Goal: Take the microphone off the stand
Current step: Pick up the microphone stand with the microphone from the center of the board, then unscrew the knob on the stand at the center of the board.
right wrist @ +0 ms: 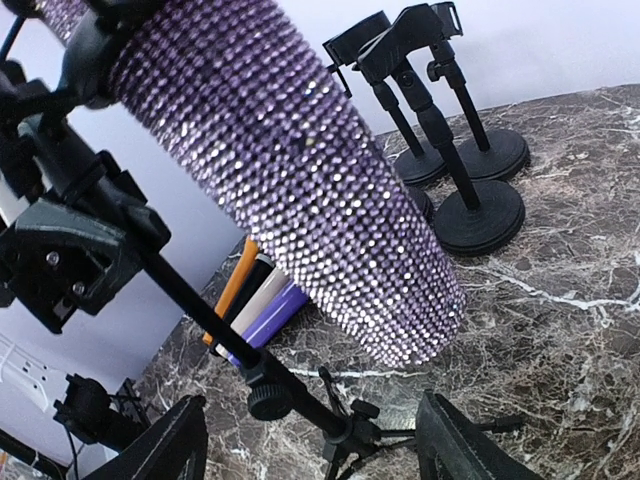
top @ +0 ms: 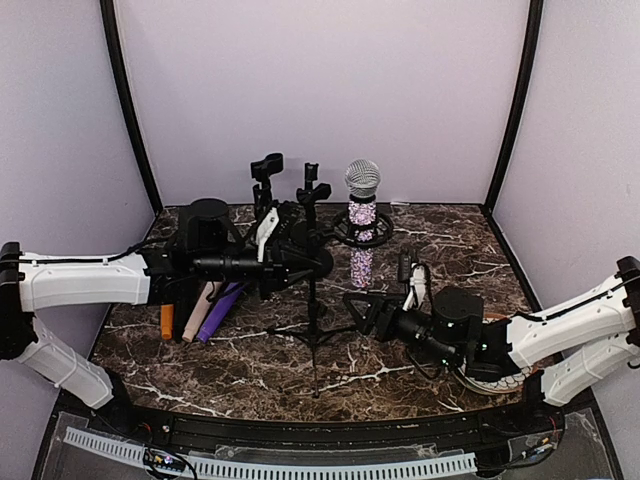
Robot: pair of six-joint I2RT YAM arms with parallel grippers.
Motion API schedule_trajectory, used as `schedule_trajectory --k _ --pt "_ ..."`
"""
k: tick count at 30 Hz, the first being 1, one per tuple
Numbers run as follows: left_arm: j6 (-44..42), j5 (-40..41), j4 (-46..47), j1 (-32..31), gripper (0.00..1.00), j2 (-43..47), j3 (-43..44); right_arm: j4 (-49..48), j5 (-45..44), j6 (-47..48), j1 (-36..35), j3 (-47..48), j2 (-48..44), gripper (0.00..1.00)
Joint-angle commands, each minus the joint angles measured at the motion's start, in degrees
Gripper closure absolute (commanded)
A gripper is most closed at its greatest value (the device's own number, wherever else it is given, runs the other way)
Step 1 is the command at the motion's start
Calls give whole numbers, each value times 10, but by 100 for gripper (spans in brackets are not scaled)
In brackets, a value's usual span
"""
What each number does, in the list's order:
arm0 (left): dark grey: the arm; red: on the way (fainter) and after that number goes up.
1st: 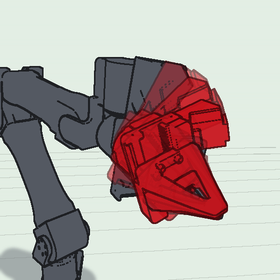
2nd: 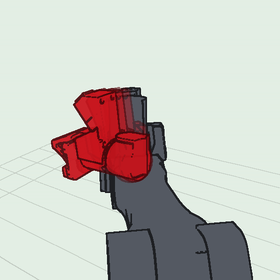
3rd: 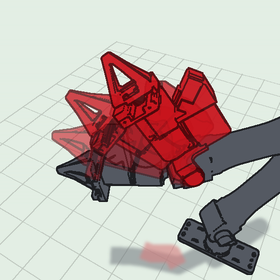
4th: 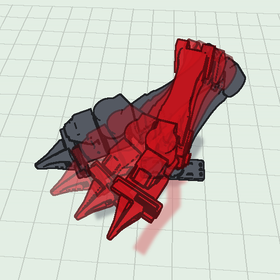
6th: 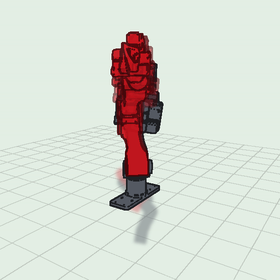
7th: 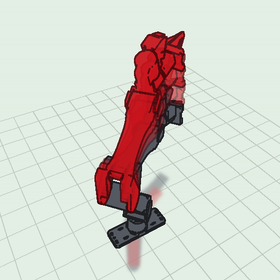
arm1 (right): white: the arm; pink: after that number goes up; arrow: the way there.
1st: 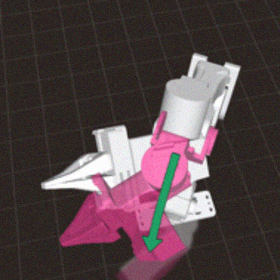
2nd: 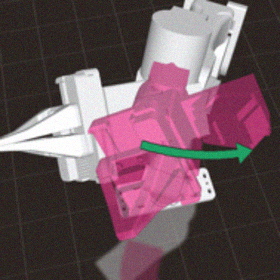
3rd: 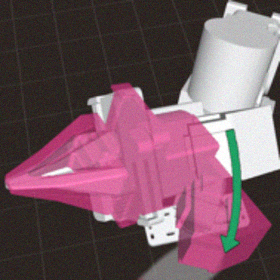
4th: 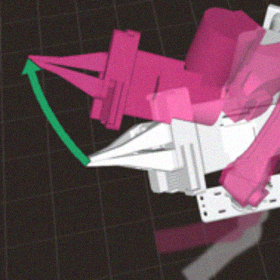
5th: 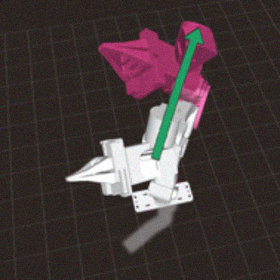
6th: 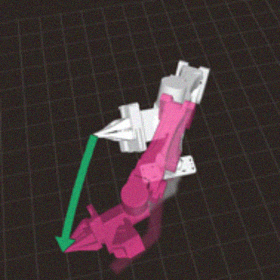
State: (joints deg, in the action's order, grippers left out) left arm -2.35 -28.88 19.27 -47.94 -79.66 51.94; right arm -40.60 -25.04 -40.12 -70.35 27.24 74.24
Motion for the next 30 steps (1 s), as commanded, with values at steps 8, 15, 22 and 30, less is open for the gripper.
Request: schedule_trajectory --k 8,15,22,30 --pt "19 243 85 -56 100 3 -35 -103 95 -97 40 13 60 20" --pt "55 261 109 -57 100 5 -60 -171 141 -134 48 13 117 29" --pt "63 241 98 -60 100 -2 -61 -218 159 -149 68 17 158 37" --pt "64 232 91 -63 100 -9 -60 -232 194 -145 81 40 195 42"
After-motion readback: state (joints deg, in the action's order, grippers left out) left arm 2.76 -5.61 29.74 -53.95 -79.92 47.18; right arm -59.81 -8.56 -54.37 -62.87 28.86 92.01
